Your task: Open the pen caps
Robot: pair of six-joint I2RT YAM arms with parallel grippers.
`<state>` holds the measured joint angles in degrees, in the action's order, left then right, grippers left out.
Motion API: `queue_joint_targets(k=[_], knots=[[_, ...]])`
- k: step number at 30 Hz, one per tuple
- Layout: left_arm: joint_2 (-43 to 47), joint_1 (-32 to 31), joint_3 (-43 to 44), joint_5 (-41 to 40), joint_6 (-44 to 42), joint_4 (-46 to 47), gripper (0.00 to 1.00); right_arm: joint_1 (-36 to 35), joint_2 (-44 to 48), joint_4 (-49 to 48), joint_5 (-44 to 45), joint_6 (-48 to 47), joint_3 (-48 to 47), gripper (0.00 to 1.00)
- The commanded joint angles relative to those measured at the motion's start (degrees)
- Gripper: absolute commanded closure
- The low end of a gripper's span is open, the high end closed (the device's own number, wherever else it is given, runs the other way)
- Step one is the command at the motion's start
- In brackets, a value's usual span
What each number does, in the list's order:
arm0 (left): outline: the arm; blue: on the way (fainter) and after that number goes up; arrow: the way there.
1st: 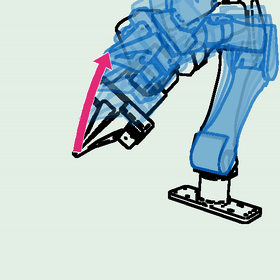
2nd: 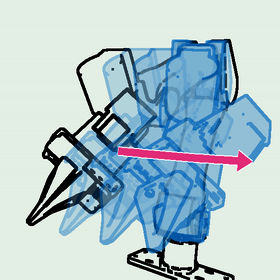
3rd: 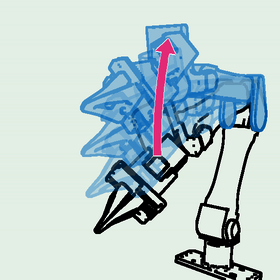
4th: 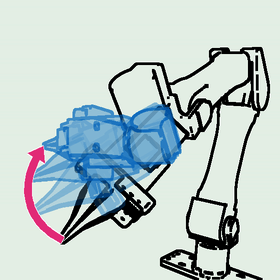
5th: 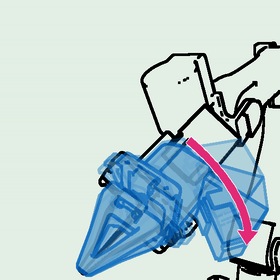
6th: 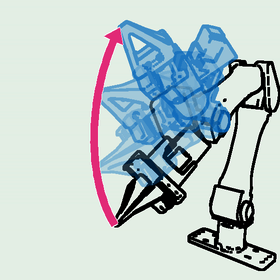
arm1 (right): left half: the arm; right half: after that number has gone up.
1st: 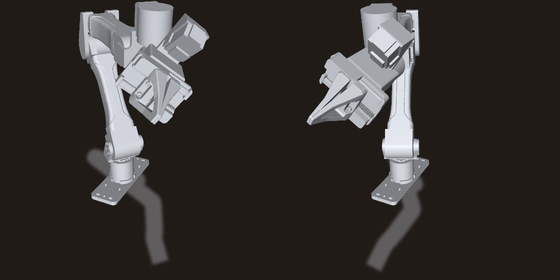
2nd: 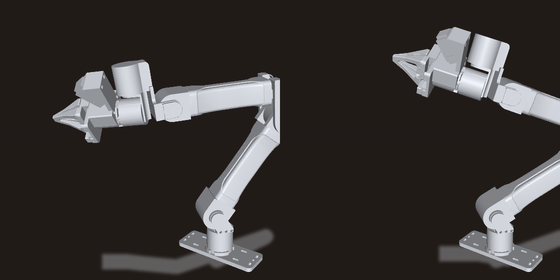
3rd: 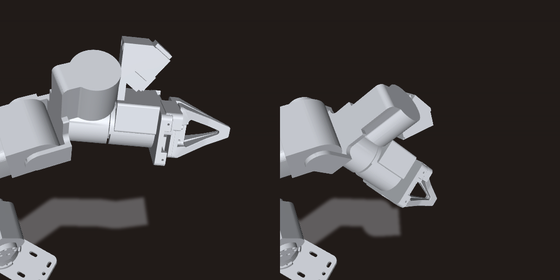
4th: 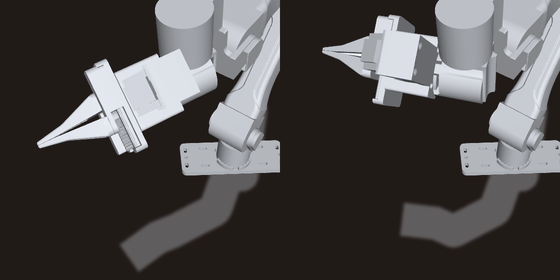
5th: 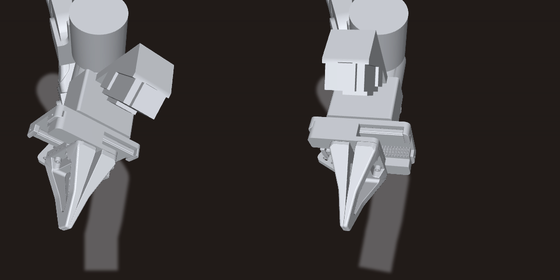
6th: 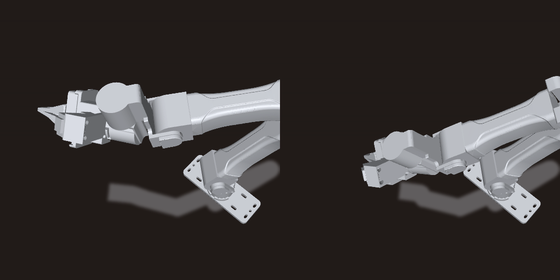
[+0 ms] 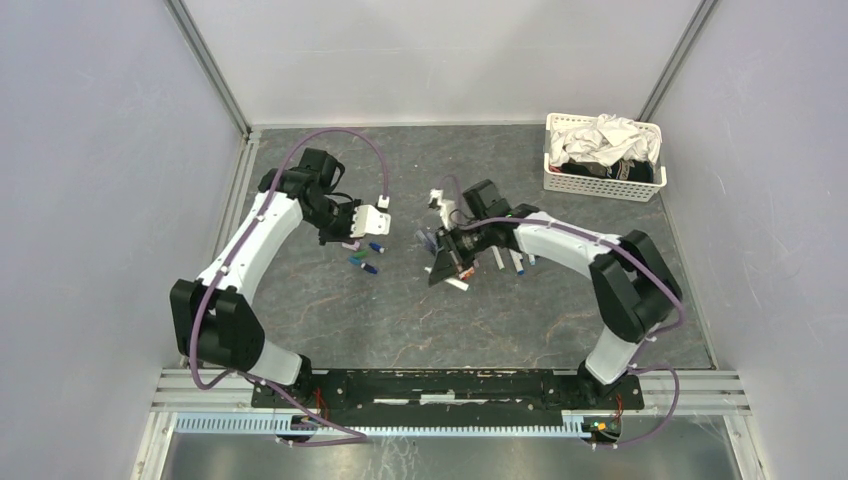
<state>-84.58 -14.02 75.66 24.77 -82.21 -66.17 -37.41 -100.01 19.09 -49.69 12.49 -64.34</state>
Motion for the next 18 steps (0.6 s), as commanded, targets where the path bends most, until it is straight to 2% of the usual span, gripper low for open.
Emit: queue_joint_targets(k=[1, 5, 10, 14, 15, 18], knots=[[-2.4, -0.9, -1.5, 4.7, 3.9, 8.2, 0.98, 8.3, 8.8, 1.4, 14.6, -1.0, 1.9, 1.00], [-6.8, -2.7, -4.4, 3.9, 9.2, 15.4, 0.98, 16.0, 16.1, 2.3, 32.2, 0.0, 5.2, 1.00], [-13.6, -2.8, -5.1, 1.2, 12.7, 20.3, 0.98, 25.0, 21.9, 0.0, 44.3, 0.4, 10.6, 1.00], [-16.1, -2.9, -5.2, 0.3, 13.7, 21.3, 0.98, 27.9, 21.4, -2.6, 49.2, -0.2, 13.3, 1.00], [-16.4, -3.0, -5.6, -0.2, 13.8, 21.8, 0.96, 27.9, 20.7, -3.0, 53.2, -0.5, 13.6, 1.00], [-16.8, -3.5, -7.0, -1.4, 13.7, 23.1, 0.91, 28.0, 18.9, -5.6, 58.0, -0.4, 14.5, 1.00]])
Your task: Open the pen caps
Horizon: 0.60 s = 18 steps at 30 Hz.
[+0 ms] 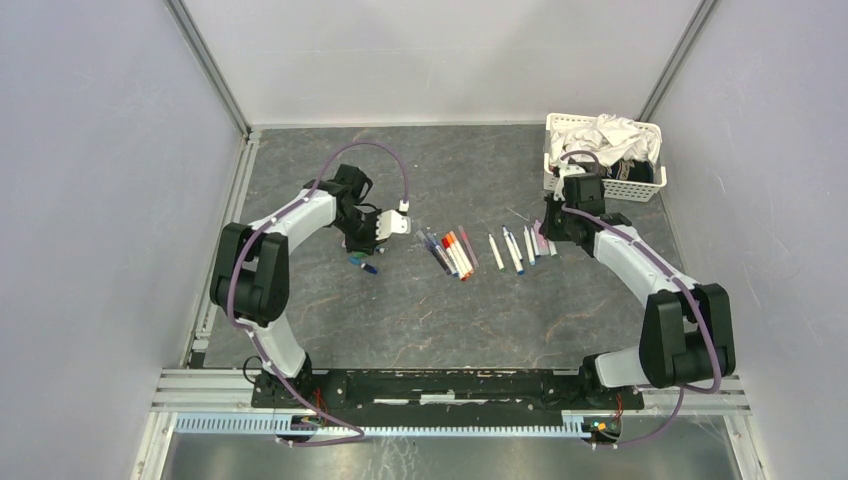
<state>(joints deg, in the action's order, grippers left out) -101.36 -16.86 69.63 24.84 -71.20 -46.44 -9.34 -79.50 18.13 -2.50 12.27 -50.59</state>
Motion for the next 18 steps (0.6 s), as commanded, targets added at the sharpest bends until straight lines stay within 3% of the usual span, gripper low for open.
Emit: queue_joint_targets(k=[1, 4, 8, 13, 15, 17, 18], knots=[[-0.3, -0.7, -1.2, -1.9, 2.8, 3.7, 0.87, -0.1, -2.0, -5.7, 12.1, -0.1, 1.1, 1.00], [-1.5, -0.7, -1.3, -3.0, 3.2, 4.1, 0.72, -0.2, -2.9, -10.1, 16.4, -0.4, 3.0, 1.00], [-1.3, -0.7, -0.5, -2.2, 3.7, 3.4, 0.58, -0.2, -6.7, -13.4, 19.6, -2.0, 2.8, 1.00], [0.2, -0.7, 3.6, 0.5, 4.6, -2.2, 0.52, -0.1, -11.9, -16.1, 19.9, -4.6, 1.3, 0.97], [1.8, -0.7, 5.7, 2.1, 4.9, -4.6, 0.43, -0.1, -13.8, -16.1, 20.5, -5.2, 0.6, 0.95], [3.6, -0.6, 8.5, 3.5, 6.0, -6.6, 0.31, -0.1, -15.5, -16.3, 20.3, -5.7, -0.2, 0.93], [5.8, -0.6, 12.7, 5.1, 8.1, -9.3, 0.04, -0.1, -16.8, -16.7, 19.8, -5.2, -0.4, 0.91]])
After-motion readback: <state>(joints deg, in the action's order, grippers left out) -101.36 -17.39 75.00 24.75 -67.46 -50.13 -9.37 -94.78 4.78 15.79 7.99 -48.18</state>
